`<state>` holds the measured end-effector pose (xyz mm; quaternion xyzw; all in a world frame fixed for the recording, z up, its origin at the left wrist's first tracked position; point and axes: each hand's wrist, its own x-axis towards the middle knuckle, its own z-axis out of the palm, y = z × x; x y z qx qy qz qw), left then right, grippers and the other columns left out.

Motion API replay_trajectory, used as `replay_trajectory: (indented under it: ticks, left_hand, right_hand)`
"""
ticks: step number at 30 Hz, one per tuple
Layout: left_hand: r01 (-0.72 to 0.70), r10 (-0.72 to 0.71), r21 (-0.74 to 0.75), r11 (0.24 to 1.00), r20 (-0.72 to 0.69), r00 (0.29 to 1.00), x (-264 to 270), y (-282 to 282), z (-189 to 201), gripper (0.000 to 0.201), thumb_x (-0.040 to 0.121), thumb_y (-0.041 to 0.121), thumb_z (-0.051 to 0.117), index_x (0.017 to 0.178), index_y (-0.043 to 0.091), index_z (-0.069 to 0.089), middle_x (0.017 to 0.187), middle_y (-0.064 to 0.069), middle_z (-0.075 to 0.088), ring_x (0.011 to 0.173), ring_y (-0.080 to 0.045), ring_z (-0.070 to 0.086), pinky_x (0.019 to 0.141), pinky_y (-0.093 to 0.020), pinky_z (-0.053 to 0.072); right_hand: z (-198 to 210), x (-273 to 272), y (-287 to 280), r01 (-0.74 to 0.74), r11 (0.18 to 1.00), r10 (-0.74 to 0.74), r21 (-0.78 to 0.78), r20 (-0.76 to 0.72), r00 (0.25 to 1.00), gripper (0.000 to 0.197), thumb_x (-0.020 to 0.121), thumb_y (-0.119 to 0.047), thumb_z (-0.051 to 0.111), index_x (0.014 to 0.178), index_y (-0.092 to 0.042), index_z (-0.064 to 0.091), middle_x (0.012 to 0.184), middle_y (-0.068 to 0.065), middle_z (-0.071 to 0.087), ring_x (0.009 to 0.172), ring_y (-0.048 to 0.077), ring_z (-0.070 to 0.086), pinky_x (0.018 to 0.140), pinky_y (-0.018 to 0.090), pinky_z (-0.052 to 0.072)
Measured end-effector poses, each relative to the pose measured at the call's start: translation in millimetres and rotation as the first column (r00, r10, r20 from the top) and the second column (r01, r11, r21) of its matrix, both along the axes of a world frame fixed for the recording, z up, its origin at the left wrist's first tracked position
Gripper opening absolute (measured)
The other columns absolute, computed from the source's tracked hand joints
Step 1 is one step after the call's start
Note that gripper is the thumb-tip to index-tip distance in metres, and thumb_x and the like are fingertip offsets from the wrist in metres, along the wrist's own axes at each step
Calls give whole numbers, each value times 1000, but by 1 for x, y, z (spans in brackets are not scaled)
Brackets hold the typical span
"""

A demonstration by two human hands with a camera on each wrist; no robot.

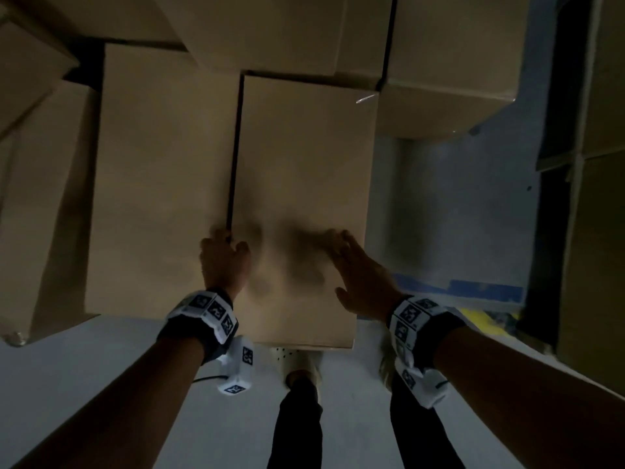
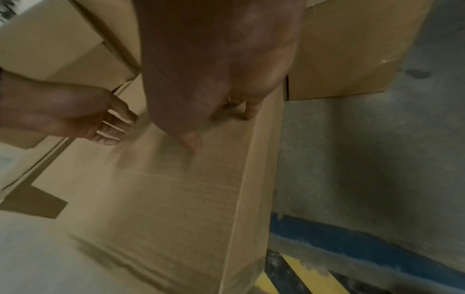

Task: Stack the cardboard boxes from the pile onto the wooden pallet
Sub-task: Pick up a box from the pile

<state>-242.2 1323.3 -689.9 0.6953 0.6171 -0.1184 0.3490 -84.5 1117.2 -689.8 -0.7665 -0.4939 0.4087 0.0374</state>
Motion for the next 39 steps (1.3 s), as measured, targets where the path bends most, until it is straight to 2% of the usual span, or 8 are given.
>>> replay_trajectory:
  ticks: [3, 7, 12, 17, 21, 26, 34, 39]
  left_hand:
    - [-127, 128, -17, 992, 137, 982, 16, -12, 12, 45, 93, 33, 44, 121, 3, 62, 116, -20, 64, 102, -39, 62, 88, -46, 52]
    - [-196, 233, -135, 971, 375, 898, 41, -56, 41, 12, 103, 11, 51, 100, 13, 62, 103, -11, 63, 96, -29, 59, 84, -40, 48]
    - [81, 148, -446, 892, 454, 879, 85, -107, 53, 16, 94, 12, 64, 88, 27, 65, 81, -2, 71, 77, -23, 67, 68, -34, 52]
    - [117, -115, 19, 993, 401, 909, 121, -104, 25, 13, 96, 23, 61, 106, 15, 65, 107, -7, 66, 98, -23, 62, 80, -26, 43]
    - [-249, 263, -89, 964, 223, 938, 131, -84, -18, 63, 90, 36, 70, 137, 1, 46, 139, -24, 49, 127, -40, 48, 103, -38, 41]
    - [-384, 530, -518, 764, 165, 832, 144, -92, -48, 64, 84, 58, 69, 122, 6, 65, 127, -12, 65, 120, -34, 61, 106, -45, 47]
    - [-197, 296, -294, 935, 345, 891, 155, -137, 38, 57, 81, 60, 70, 116, 16, 72, 116, -1, 72, 110, -21, 65, 97, -36, 50]
    - [-93, 182, -256, 962, 352, 918, 154, -154, 136, 80, 74, 74, 62, 134, 21, 61, 132, -6, 62, 119, -24, 59, 103, -40, 47]
  right_hand:
    - [5, 7, -19, 95, 995, -96, 11, 2, 995, 92, 90, -23, 63, 159, -13, 2, 166, 1, -6, 153, 22, -7, 112, 41, 38]
    - [19, 33, -52, 315, 949, -314, 8, -69, 947, 77, 95, -30, 60, 158, -20, 17, 165, -1, 13, 150, 24, 20, 113, 40, 36]
    - [39, 62, -71, 559, 829, -553, 26, -112, 825, 47, 102, -41, 46, 144, -22, 43, 145, 1, 51, 128, 24, 51, 98, 30, 40]
    - [40, 85, -79, 821, 571, -790, -21, -284, 543, 60, 94, -70, 36, 135, -27, 49, 121, -1, 63, 111, 17, 60, 81, 26, 44]
    - [20, 99, -94, 898, 432, -883, -80, -242, 403, 63, 92, -63, 51, 139, -20, 46, 109, -3, 61, 105, 23, 61, 83, 31, 45]
    - [-1, 107, -112, 941, 278, -947, -193, -220, 235, 90, 74, -80, 51, 147, -29, 39, 126, -2, 65, 117, 27, 60, 100, 47, 50]
    - [47, 136, -137, 963, 81, -964, -257, -267, 10, 39, 86, -58, 65, 105, -25, 60, 102, 1, 68, 86, 18, 65, 72, 34, 58]
    - [137, 136, -155, 969, 75, -954, -234, -299, 1, 58, 76, -74, 64, 114, -30, 55, 114, 3, 65, 106, 28, 62, 93, 51, 54]
